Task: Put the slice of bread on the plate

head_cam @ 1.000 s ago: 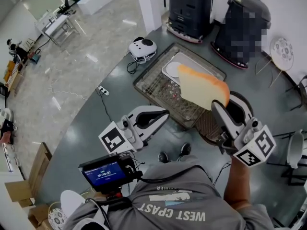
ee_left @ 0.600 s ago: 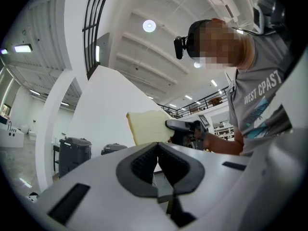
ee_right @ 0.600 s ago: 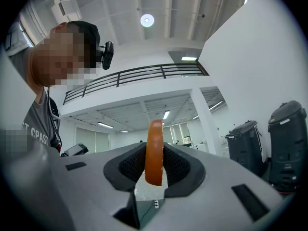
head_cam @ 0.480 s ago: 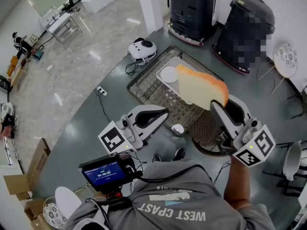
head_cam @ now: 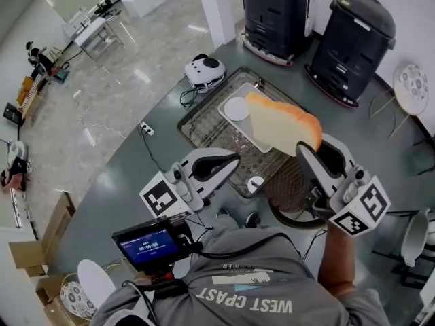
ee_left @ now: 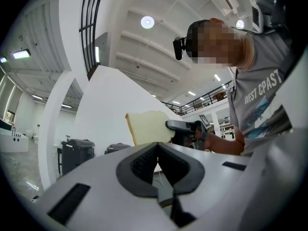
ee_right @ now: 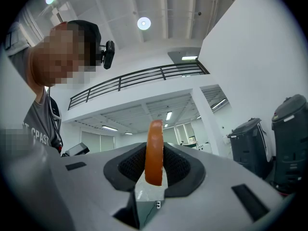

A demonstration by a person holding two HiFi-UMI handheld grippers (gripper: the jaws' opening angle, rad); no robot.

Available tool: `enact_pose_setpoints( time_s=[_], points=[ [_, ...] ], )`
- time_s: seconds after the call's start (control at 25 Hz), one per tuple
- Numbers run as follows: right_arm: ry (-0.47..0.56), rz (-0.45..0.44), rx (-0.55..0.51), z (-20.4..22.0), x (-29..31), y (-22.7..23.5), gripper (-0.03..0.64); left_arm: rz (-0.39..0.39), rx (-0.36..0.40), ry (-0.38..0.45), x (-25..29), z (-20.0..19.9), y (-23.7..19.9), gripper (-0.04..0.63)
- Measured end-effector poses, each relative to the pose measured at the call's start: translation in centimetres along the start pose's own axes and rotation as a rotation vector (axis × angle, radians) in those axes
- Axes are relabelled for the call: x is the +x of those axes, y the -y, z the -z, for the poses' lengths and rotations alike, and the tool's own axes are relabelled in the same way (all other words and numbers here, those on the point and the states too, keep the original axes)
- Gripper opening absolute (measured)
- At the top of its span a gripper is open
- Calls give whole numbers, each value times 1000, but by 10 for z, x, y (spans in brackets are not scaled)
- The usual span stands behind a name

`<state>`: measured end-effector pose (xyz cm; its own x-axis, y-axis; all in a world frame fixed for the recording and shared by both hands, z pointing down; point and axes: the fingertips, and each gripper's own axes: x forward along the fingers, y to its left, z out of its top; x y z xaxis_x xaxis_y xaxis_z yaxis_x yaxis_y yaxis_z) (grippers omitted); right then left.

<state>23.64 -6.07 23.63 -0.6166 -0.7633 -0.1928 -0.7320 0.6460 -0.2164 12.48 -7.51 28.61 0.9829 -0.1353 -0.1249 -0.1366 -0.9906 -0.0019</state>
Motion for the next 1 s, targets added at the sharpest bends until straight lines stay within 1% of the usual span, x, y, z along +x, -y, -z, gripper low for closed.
enact_pose_setpoints(
  time_s=[0.44, 0.72, 0.8, 0.88, 0.96, 1.0],
  points=[
    [35, 4, 18, -2, -3, 8, 91, 13, 24, -18, 12, -6, -3, 8],
    [28, 13, 19, -2, 13, 23, 91, 22, 17, -17, 19, -4, -28, 8],
    [24, 19, 14, -1, 23, 26, 91, 26, 15, -13, 13, 0, -38, 8],
    [22, 25, 15, 3, 34, 27, 91, 31, -1, 3, -3, 14, -49, 8],
    [19, 27, 15, 7, 46, 24, 91, 29, -24, 35, -1, -3, -56, 8],
    [17, 29, 12, 8, 52, 23, 91, 32, -19, 24, 0, -8, -61, 8]
  ],
)
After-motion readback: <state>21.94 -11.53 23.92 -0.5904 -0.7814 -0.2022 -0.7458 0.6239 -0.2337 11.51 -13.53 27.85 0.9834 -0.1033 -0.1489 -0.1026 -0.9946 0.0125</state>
